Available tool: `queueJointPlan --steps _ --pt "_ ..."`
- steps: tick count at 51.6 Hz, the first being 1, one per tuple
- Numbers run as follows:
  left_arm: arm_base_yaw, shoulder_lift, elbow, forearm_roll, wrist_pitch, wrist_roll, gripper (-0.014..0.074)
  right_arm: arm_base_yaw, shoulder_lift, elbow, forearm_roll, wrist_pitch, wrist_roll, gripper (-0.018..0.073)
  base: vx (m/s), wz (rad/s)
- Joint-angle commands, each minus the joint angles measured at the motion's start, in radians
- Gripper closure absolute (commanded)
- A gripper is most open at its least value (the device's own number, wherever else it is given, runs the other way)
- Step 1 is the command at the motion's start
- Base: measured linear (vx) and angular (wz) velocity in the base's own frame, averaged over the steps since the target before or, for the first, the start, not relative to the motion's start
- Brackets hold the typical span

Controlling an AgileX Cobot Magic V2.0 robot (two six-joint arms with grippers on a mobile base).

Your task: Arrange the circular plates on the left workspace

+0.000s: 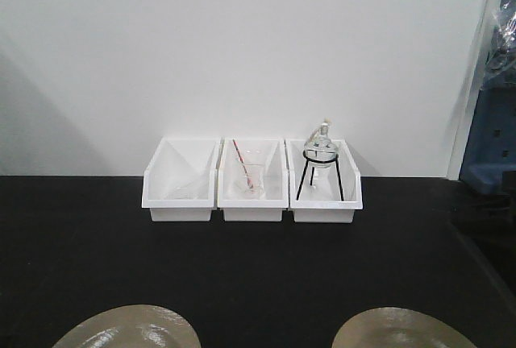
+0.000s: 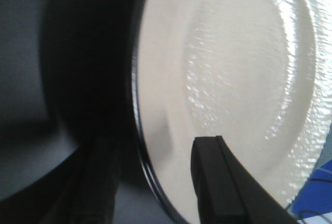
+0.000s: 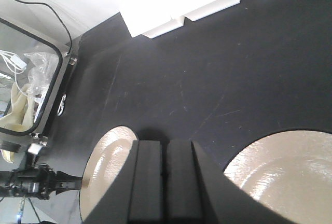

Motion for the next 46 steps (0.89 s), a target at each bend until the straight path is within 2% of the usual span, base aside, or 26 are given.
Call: queueJointPlan --steps 1,4,9,12,18,20,25,29,39,46 --pt "0.001 -0.003 -0.026 -0.1 0.029 0.012 0.0156 -0.007 -0.018 -0.033 0.076 0.004 -0.01 0.0564 0.0 0.0" --pt "0.0 0.016 -0.026 -0.138 0.044 0.033 0.0165 -0.007 -0.013 -0.033 0.077 0.004 -0.011 0.0564 0.0 0.0" --pt "0.0 0.032 -0.026 -0.202 0.073 0.05 0.0244 -0.007 -0.008 -0.033 0.077 0.004 -0.013 0.0564 0.0 0.0" --pt "-0.004 0.033 -0.026 -0.221 0.084 0.054 0.0322 -0.007 -0.007 -0.033 0.076 0.004 -0.013 0.0564 0.0 0.0" --pt "-0.021 0.033 -0.026 -0.218 0.096 0.056 0.0562 -0.007 -0.007 -0.033 0.074 0.004 -0.013 0.0564 0.0 0.0" --pt "-0.027 0.033 -0.026 -0.22 0.102 0.056 0.0606 -0.007 -0.007 -0.033 0.074 0.004 -0.013 0.0564 0.0 0.0" --pt "-0.043 0.033 -0.026 -0.245 0.115 0.055 0.0604 -0.007 -0.007 -0.033 0.074 0.004 -0.013 0.0564 0.0 0.0" --pt "-0.05 0.033 -0.026 -0.303 0.131 0.057 0.0603 -0.007 -0.007 -0.033 0.071 0.004 -0.013 0.0564 0.0 0.0" --pt "-0.051 0.033 -0.026 -0.566 0.192 0.11 0.0601 -0.007 -0.007 -0.033 0.07 0.011 -0.013 0.0564 0.0 0.0" --pt "-0.055 0.033 -0.026 -0.695 0.188 0.11 0.06 -0.007 -0.007 -0.033 0.07 0.017 -0.013 0.0564 0.0 0.0"
